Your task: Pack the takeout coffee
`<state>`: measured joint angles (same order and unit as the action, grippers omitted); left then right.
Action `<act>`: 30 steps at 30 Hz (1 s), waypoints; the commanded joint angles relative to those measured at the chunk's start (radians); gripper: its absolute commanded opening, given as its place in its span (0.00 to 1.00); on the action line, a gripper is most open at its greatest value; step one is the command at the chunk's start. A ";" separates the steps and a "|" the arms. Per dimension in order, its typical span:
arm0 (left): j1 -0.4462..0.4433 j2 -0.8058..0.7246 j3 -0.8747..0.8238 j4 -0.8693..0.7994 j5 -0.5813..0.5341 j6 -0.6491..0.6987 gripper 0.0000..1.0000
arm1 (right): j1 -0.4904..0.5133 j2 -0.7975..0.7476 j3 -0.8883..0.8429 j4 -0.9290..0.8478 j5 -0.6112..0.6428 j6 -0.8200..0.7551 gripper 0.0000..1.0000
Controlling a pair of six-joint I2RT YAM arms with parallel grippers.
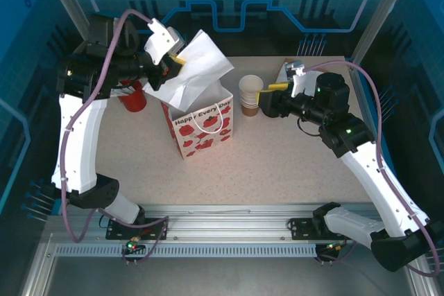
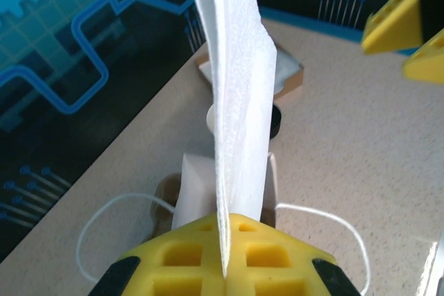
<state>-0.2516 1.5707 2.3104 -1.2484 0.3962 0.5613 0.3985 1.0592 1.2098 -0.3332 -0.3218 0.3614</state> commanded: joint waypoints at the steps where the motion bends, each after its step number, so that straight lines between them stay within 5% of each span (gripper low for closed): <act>1: 0.008 0.013 -0.025 -0.037 -0.078 0.032 0.00 | -0.005 -0.007 -0.006 -0.012 0.008 -0.002 0.64; 14: 0.008 0.022 -0.137 -0.097 -0.097 0.012 0.00 | -0.009 0.008 0.000 -0.021 0.012 0.011 0.64; 26: 0.002 0.126 -0.251 0.032 -0.090 -0.078 0.00 | -0.010 0.031 -0.006 -0.017 0.010 0.026 0.64; 30: -0.008 0.157 -0.270 0.051 -0.071 -0.108 0.08 | -0.009 0.030 -0.009 -0.021 0.013 0.025 0.64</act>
<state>-0.2523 1.7176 2.0510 -1.2320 0.3012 0.4957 0.3985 1.0893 1.2079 -0.3458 -0.3145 0.3767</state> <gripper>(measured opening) 0.083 0.645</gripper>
